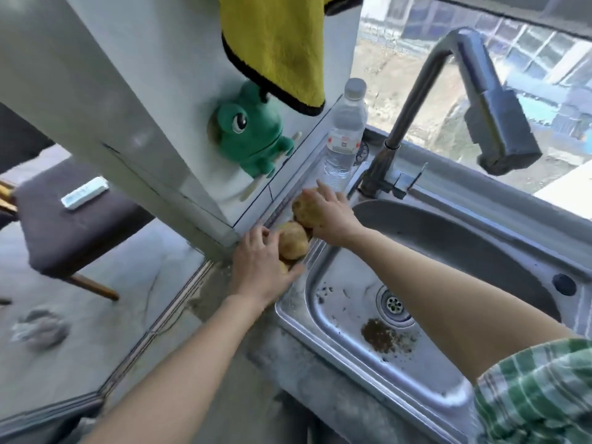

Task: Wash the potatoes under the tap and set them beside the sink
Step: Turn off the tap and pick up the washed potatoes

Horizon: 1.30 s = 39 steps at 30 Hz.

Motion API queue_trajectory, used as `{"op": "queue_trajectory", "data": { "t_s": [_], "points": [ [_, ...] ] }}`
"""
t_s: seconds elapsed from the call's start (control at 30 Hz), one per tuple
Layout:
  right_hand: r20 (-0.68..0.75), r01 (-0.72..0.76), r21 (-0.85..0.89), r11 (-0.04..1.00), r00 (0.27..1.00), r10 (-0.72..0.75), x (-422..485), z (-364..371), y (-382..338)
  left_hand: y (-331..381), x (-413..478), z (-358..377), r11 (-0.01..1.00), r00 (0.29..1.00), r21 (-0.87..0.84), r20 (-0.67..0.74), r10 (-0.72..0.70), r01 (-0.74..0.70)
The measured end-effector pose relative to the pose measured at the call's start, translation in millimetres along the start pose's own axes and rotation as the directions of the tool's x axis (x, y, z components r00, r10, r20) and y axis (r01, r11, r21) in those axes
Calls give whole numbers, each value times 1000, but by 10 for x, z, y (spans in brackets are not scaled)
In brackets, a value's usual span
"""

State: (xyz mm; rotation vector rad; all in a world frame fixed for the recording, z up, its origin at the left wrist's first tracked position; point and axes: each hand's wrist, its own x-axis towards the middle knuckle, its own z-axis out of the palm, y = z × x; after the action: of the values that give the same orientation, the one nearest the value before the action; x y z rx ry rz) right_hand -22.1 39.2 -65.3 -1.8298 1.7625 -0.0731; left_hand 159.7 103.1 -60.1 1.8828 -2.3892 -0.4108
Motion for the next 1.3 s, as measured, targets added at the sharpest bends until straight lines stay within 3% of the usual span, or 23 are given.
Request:
{"op": "queue_trajectory", "data": {
  "t_s": [0.1, 0.27, 0.37, 0.43, 0.53, 0.6, 0.63, 0.73, 0.87, 1.07, 1.2, 1.3],
  "points": [
    [-59, -37, -165, 986, 998, 27, 84, 124, -102, -66, -102, 138, 990, 984, 18, 108, -141, 140],
    [-112, -94, -237, 967, 991, 69, 203, 163, -199, -16, -103, 337, 957, 950, -94, 184, -254, 274],
    [-102, -68, -213, 975, 994, 47, 262, 160, -183, 44, -108, 329, 952, 940, -7, 158, -301, 306],
    [-103, -47, -197, 979, 994, 27, 264, 144, -143, 15, -92, 325, 949, 944, -47, 134, -303, 311],
    [-223, -103, 65, 993, 968, 115, 190, 109, -33, -35, -77, 340, 944, 956, -159, 110, -273, 288],
    [-228, -156, 410, 899, 936, 267, 114, 77, 3, -36, -77, 336, 946, 963, -185, 91, -252, 265],
    [-161, -172, 561, 809, 937, 311, 71, 61, -5, -38, -77, 340, 943, 963, -195, 84, -257, 269],
    [91, -215, 790, 575, 967, 237, -58, 56, -99, -77, -70, 370, 906, 940, -250, 97, -326, 340],
    [261, -280, 836, 471, 959, 107, -167, 168, -219, -93, -29, 363, 873, 931, -326, 93, -352, 363],
    [297, -307, 909, 283, 952, 77, -236, 141, -229, -130, -10, 283, 876, 954, -389, 26, -300, 286],
    [310, -311, 947, 84, 950, 22, -334, 45, -177, -91, 14, 186, 897, 982, -410, -13, -187, 165],
    [294, -291, 955, 66, 955, -42, -451, -43, -114, 57, 28, 70, 894, 993, -442, -49, -107, 75]
  ]
}}
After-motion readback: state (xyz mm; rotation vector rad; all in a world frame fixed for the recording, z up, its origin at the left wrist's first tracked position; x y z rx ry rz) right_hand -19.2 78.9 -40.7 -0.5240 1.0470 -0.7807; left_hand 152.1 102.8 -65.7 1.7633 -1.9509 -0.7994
